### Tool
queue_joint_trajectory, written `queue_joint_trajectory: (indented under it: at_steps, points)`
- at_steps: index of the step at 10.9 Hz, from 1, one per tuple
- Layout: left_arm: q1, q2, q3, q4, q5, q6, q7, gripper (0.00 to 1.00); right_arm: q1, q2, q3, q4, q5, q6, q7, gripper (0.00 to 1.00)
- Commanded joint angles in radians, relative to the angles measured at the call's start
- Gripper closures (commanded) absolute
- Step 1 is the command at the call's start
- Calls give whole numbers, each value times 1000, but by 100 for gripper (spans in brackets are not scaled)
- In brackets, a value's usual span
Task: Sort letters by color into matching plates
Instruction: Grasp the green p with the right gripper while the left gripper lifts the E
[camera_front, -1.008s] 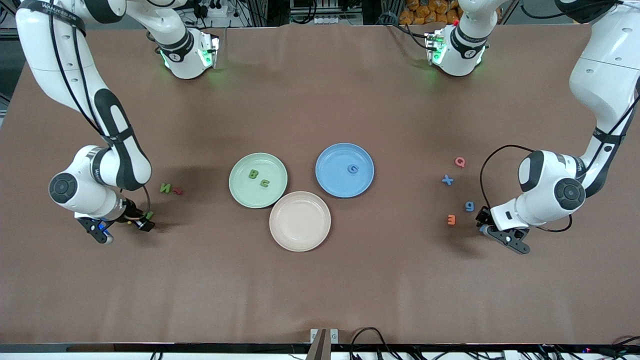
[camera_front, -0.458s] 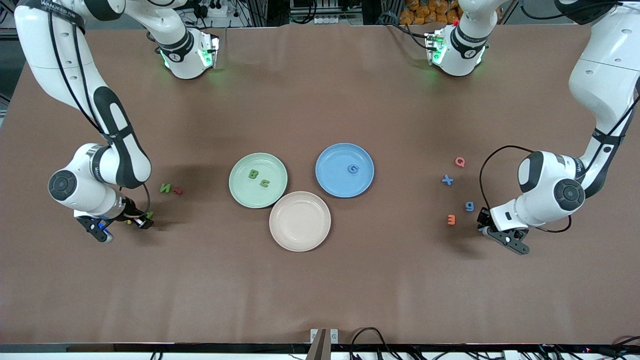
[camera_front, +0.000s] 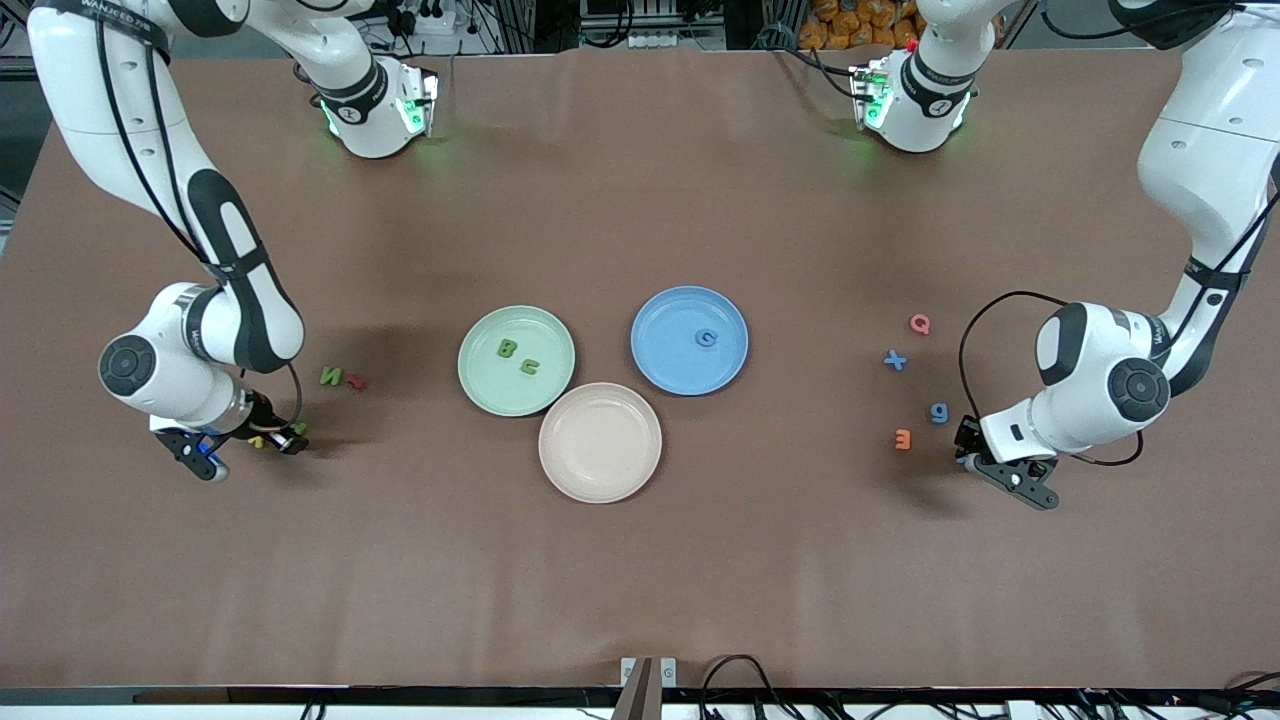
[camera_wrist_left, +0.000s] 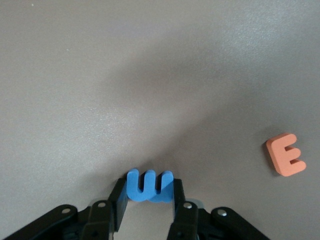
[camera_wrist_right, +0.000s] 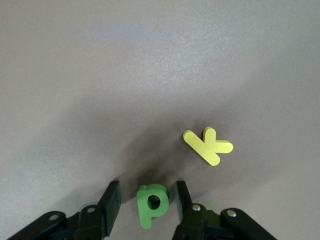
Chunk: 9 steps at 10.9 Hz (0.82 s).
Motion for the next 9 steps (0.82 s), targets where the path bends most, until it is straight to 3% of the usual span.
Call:
queue_joint_trajectory:
  at_steps: [1,4,9]
  points:
    - [-5,10,2,13,34,6,0,100,-9,-18,18,-58,1,12,-12,50]
    - [-8,5,2,30,35,5,-5,100,-14,-18,19,-59,1,20,-43,76]
    - [-28,-16,0,35,35,-12,-35,100,-12,-18,26,-58,-2,8,-156,86]
